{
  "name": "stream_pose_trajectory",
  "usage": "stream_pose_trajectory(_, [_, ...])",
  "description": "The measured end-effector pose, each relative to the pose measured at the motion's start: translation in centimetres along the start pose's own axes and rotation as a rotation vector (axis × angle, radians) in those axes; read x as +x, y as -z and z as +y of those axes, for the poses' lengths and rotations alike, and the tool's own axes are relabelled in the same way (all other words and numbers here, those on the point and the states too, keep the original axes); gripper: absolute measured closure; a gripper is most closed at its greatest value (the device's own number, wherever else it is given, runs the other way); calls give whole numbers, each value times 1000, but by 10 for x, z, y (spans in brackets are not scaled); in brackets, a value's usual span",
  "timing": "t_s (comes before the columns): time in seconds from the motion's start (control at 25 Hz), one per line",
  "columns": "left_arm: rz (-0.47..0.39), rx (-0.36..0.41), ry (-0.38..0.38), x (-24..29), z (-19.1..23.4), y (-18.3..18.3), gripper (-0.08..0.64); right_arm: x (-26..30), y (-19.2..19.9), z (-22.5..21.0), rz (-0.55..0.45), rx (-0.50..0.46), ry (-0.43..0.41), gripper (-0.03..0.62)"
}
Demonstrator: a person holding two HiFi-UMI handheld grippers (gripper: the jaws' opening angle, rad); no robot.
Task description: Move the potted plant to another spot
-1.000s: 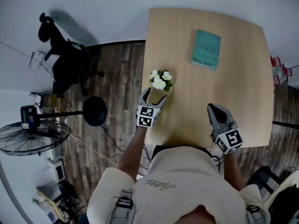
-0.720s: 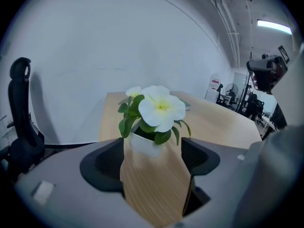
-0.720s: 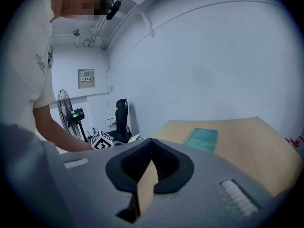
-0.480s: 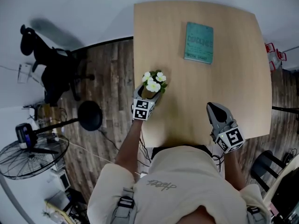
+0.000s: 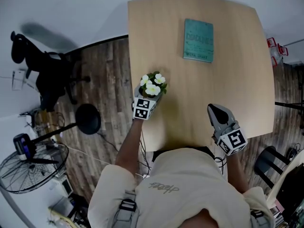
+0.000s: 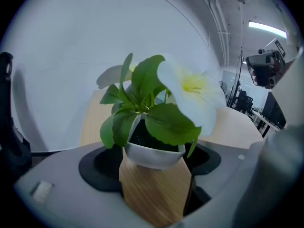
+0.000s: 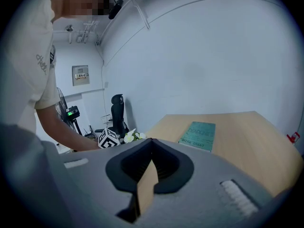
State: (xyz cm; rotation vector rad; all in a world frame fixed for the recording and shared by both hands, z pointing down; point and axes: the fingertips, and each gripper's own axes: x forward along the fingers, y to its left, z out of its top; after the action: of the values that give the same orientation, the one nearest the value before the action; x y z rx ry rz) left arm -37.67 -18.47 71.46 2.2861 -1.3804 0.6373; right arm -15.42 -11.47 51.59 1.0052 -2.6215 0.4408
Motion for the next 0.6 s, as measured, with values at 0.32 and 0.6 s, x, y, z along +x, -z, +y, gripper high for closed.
stream_pose_trajectory(0.32, [4, 17, -2, 10, 0, 0, 207, 3, 3, -2, 11, 11, 6, 591])
stream_pose_trajectory(0.6, [-8, 22, -7, 11, -1, -3, 206, 3, 7, -4, 14, 17, 9, 591])
